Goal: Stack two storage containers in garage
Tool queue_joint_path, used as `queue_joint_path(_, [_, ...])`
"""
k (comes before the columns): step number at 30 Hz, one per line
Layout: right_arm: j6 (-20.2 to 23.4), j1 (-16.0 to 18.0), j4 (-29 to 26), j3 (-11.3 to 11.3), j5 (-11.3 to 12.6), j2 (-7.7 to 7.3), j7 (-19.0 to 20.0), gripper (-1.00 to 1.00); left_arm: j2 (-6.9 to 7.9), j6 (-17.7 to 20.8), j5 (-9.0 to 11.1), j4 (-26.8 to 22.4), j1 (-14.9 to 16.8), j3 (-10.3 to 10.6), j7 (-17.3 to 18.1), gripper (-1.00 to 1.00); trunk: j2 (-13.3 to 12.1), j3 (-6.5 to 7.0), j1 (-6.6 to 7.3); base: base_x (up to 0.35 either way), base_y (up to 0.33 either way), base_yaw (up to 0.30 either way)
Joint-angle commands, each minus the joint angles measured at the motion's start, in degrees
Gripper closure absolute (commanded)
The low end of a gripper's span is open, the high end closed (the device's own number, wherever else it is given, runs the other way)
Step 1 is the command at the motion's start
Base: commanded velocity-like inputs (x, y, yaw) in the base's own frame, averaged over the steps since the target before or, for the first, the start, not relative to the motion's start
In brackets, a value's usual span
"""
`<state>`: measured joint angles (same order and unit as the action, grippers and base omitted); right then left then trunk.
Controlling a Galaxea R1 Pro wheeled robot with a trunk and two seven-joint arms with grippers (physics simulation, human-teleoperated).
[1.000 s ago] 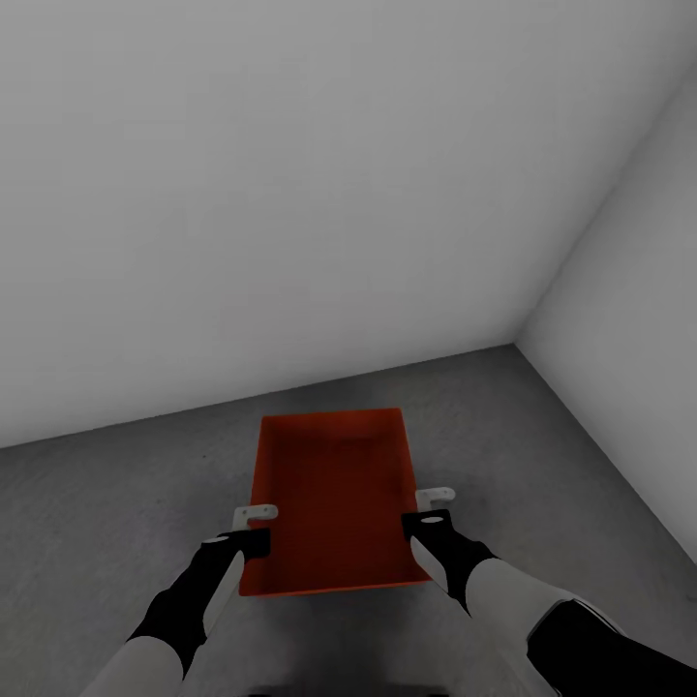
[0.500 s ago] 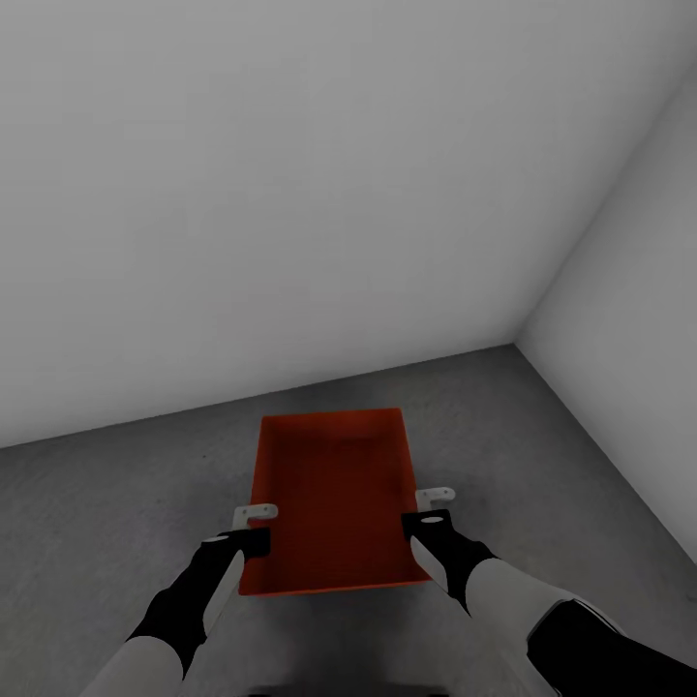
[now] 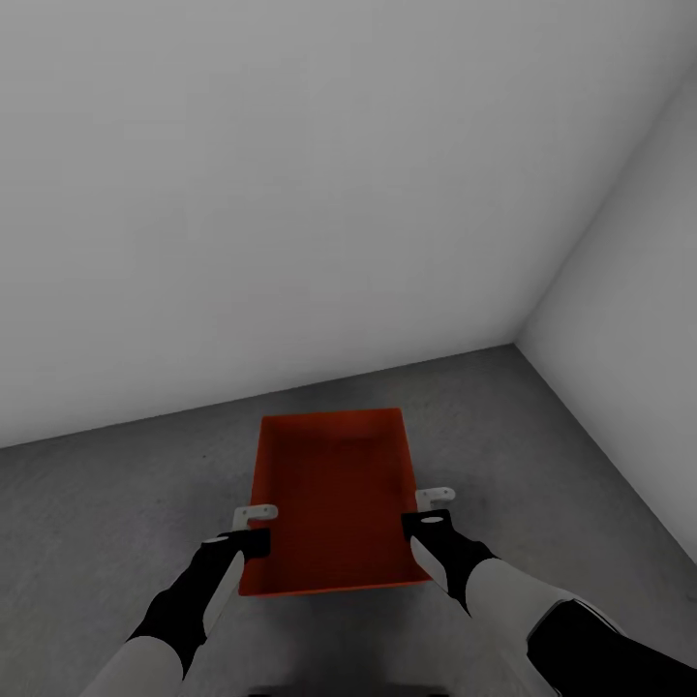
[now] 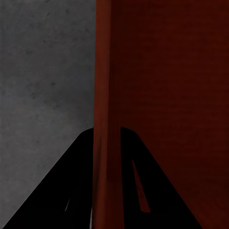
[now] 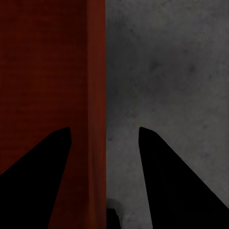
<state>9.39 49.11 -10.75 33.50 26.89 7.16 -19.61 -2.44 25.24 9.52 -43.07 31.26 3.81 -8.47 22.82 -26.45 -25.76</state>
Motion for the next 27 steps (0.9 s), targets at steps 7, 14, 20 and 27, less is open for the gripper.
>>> queue_joint_path(7, [0.28, 0.02, 0.02, 1.39, 2.55, -0.04, 0.72, 1.0, 0.57, -1.8, -2.98, -0.21, 0.03, 0.23, -1.25, 1.0, 0.1, -0.09, -0.03, 0.0, 0.0, 0.0])
queue_joint_path(14, [0.28, 0.02, 0.02, 1.39, 2.56, -0.04, 0.72, 1.0, 0.53, -1.77, -2.93, -0.17, 0.03, 0.25, -1.28, 1.0, 0.1, -0.09, -0.03, 0.0, 0.0, 0.0])
queue_joint_path(20, [0.28, 0.02, 0.02, 1.42, 2.55, -0.02, 0.72, 1.0, 0.51, -1.82, -2.93, -0.17, 0.03, 0.23, -1.26, 1.0, 2.11, -0.99, -1.13, 0.0, 0.0, 0.0])
queue_joint_path(27, [0.28, 0.02, 0.02, 1.4, 2.55, -0.04, 0.72, 1.0, 0.52, -1.85, -2.93, -0.19, 0.03, 0.23, -1.28, 1.0, 4.51, -2.07, -2.44, 0.0, 0.0, 0.0])
